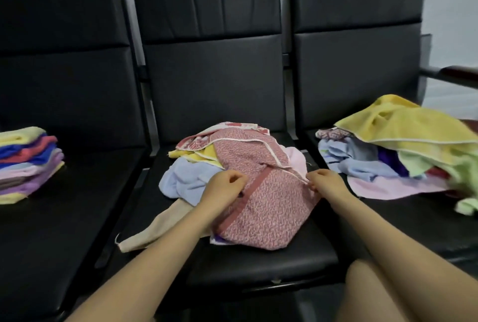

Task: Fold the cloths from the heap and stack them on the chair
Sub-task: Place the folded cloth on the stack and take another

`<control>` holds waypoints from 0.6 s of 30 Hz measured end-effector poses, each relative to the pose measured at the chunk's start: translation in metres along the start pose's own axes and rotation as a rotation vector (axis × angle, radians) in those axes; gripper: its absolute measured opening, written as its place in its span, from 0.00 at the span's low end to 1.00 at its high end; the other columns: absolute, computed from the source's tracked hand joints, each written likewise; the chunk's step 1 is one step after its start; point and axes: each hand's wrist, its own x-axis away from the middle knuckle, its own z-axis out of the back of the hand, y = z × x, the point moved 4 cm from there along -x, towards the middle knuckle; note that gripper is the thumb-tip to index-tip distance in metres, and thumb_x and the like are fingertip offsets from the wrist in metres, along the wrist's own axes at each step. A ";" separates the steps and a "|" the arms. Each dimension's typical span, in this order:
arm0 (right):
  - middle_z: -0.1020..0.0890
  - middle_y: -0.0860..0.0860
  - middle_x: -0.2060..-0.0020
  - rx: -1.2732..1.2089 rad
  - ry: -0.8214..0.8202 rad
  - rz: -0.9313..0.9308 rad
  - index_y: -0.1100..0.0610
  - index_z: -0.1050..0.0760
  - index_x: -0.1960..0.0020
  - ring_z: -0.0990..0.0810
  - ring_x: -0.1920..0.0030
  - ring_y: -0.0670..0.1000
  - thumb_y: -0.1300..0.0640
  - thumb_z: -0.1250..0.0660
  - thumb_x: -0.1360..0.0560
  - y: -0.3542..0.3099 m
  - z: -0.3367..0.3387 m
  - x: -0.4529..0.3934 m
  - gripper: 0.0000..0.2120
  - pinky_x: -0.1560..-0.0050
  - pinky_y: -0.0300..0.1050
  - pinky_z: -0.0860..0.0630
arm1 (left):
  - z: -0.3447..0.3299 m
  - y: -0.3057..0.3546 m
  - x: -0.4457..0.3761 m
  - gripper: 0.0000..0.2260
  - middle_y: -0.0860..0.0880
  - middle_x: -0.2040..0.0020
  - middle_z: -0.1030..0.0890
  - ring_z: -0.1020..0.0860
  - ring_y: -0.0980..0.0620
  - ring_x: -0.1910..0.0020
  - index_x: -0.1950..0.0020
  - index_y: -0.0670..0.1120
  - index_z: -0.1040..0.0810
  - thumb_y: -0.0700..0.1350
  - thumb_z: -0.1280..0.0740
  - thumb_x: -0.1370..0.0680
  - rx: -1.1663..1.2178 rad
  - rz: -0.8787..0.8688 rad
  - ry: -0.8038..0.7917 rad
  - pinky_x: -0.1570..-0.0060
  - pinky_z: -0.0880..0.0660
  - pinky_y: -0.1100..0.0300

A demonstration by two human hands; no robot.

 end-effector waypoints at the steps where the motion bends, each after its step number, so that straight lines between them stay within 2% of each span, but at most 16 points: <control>1: 0.22 0.60 0.66 0.036 0.007 0.006 0.68 0.23 0.60 0.27 0.63 0.53 0.61 0.37 0.26 0.004 0.001 -0.003 0.11 0.60 0.45 0.32 | -0.001 0.004 -0.005 0.08 0.52 0.60 0.17 0.20 0.51 0.58 0.55 0.48 0.18 0.51 0.34 0.22 -0.021 -0.008 0.001 0.53 0.23 0.51; 3: 0.19 0.59 0.62 0.145 -0.006 0.061 0.67 0.21 0.54 0.23 0.58 0.53 0.57 0.36 0.25 0.001 -0.003 -0.007 0.12 0.55 0.47 0.28 | 0.002 0.010 -0.016 0.09 0.50 0.58 0.17 0.20 0.51 0.57 0.54 0.47 0.18 0.49 0.35 0.21 -0.075 -0.037 0.023 0.53 0.24 0.53; 5: 0.18 0.55 0.55 0.317 -0.084 0.148 0.60 0.20 0.48 0.20 0.51 0.54 0.51 0.33 0.25 -0.010 -0.015 -0.004 0.13 0.49 0.46 0.27 | 0.012 0.009 -0.022 0.08 0.51 0.58 0.17 0.21 0.53 0.57 0.54 0.48 0.18 0.48 0.35 0.21 -0.102 -0.053 0.051 0.53 0.25 0.56; 8: 0.18 0.53 0.50 0.447 -0.218 0.264 0.55 0.22 0.40 0.21 0.46 0.53 0.49 0.29 0.27 -0.018 -0.036 0.000 0.18 0.48 0.45 0.28 | 0.025 -0.010 -0.019 0.08 0.52 0.58 0.17 0.20 0.53 0.56 0.55 0.47 0.18 0.49 0.35 0.21 -0.090 -0.029 0.033 0.50 0.24 0.53; 10: 0.19 0.51 0.56 0.414 -0.223 0.316 0.56 0.19 0.46 0.21 0.52 0.52 0.51 0.28 0.28 -0.021 -0.038 0.000 0.13 0.52 0.45 0.29 | 0.028 -0.016 -0.009 0.09 0.52 0.58 0.17 0.20 0.52 0.55 0.55 0.48 0.18 0.51 0.35 0.21 -0.144 -0.017 -0.026 0.51 0.25 0.53; 11: 0.21 0.50 0.62 0.387 -0.211 0.340 0.58 0.19 0.54 0.22 0.58 0.50 0.52 0.28 0.28 -0.024 -0.037 0.001 0.10 0.57 0.45 0.30 | 0.027 -0.017 -0.004 0.10 0.52 0.57 0.17 0.20 0.53 0.54 0.55 0.49 0.18 0.53 0.34 0.21 -0.161 -0.009 -0.062 0.52 0.24 0.54; 13: 0.29 0.49 0.72 0.276 -0.193 0.368 0.60 0.28 0.67 0.30 0.69 0.46 0.53 0.29 0.26 -0.027 -0.031 0.003 0.16 0.64 0.45 0.36 | 0.026 -0.016 0.002 0.10 0.53 0.55 0.18 0.21 0.54 0.54 0.54 0.50 0.19 0.55 0.32 0.24 -0.196 -0.005 -0.124 0.52 0.24 0.55; 14: 0.31 0.49 0.73 0.187 -0.186 0.374 0.60 0.31 0.70 0.32 0.70 0.44 0.54 0.29 0.26 -0.030 -0.027 0.006 0.18 0.66 0.45 0.37 | 0.025 -0.015 0.005 0.10 0.53 0.54 0.18 0.21 0.55 0.53 0.52 0.50 0.19 0.56 0.30 0.25 -0.230 0.002 -0.157 0.51 0.24 0.56; 16: 0.28 0.51 0.70 -0.014 -0.176 0.360 0.63 0.27 0.66 0.29 0.66 0.44 0.55 0.31 0.24 -0.035 -0.016 0.012 0.16 0.64 0.42 0.35 | 0.025 -0.013 0.009 0.10 0.53 0.53 0.18 0.21 0.54 0.52 0.51 0.48 0.19 0.54 0.29 0.25 -0.258 0.036 -0.211 0.51 0.24 0.57; 18: 0.22 0.52 0.63 -0.270 -0.174 0.285 0.63 0.21 0.58 0.24 0.60 0.47 0.56 0.34 0.22 -0.038 -0.004 0.018 0.11 0.58 0.42 0.30 | 0.032 -0.006 0.012 0.10 0.50 0.58 0.20 0.22 0.52 0.57 0.54 0.44 0.19 0.50 0.30 0.23 -0.147 0.050 -0.184 0.62 0.24 0.62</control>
